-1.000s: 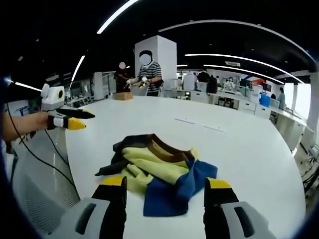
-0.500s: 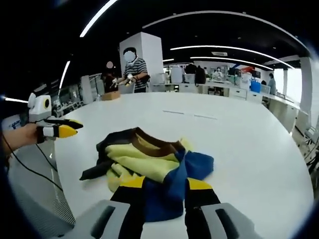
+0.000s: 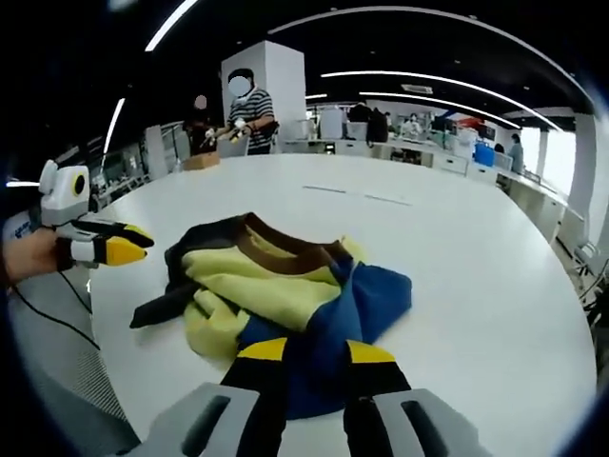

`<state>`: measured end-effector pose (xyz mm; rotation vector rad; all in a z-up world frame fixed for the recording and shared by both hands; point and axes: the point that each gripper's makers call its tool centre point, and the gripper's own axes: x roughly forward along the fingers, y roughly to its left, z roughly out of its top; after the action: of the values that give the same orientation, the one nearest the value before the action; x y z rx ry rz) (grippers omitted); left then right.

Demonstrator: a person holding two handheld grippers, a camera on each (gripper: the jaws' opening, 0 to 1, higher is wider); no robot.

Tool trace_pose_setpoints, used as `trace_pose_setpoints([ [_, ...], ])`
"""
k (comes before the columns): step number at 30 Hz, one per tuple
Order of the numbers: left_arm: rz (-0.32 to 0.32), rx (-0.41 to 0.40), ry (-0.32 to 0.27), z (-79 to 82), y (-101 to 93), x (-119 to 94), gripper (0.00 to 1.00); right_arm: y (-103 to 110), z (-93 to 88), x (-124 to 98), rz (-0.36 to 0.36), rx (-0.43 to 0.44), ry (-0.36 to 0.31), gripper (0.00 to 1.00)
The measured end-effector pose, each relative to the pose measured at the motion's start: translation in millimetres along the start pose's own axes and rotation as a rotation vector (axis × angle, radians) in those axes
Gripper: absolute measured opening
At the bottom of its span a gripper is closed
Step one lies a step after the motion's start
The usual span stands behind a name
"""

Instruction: Fold the garment on the visible template until the final outline fits inside the template.

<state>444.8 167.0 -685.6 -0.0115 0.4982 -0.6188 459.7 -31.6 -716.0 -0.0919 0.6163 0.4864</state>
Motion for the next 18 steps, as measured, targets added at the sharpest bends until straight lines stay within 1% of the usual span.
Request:
trace_pose_setpoints([
  [2,-0.001,0.003,0.029,-6.7,-0.2,5,0.16,0,-0.6,0,-0.002,0.016,0.001,0.15],
  [8,0.013,0.006,0.065,-15.7,-2.7,16,0.13,-7,-6.0,1,-0.044,0.002,0.032,0.07],
  [12,0.029,0.005,0.093,-22.4,-2.7,24,0.11,-7,-9.5,2,-0.05,0.003,0.044,0.04],
  [14,0.041,0.002,0.101,-25.2,-0.6,26,0.08,-7,-11.0,2,-0.056,-0.01,0.049,0.02],
  [15,0.046,0.001,0.105,-25.9,0.6,27,0.05,-7,-11.0,1,-0.055,-0.013,0.049,0.0],
  [18,0.055,0.002,0.113,-27.7,2.6,28,0.0,-6,-12.0,1,-0.058,-0.021,0.05,0.0],
])
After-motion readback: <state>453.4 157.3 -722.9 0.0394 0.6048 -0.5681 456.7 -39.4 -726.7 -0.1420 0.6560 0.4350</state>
